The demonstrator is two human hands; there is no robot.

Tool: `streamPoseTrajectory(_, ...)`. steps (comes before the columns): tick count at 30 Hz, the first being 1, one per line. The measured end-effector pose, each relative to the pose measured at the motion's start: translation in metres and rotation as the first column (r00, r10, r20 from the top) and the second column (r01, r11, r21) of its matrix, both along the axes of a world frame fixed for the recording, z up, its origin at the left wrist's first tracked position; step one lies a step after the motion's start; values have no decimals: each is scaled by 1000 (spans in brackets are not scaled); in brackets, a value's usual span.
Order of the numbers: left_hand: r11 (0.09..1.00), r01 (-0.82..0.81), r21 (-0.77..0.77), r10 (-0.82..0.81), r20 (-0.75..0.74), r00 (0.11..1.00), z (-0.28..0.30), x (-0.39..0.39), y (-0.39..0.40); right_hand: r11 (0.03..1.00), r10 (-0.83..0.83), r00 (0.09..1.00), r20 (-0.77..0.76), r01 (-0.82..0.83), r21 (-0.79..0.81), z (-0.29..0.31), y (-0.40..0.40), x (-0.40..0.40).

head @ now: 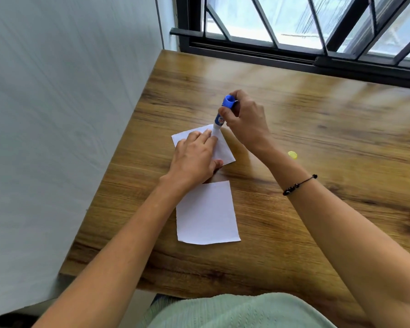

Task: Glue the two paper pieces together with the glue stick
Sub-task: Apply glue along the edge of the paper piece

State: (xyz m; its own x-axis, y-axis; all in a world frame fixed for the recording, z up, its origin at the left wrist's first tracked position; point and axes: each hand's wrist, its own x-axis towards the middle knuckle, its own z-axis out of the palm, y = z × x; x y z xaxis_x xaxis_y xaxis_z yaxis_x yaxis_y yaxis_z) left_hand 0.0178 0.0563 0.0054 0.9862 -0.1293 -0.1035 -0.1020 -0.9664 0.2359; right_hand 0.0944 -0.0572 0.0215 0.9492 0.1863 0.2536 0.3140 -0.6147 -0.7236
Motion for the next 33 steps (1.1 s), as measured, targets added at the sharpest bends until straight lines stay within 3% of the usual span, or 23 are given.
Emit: streamPoseTrajectory(33,998,-9,-54,10,17,1000,-2,0,2,991,60,997,50,-53,-122,-2,7,-1)
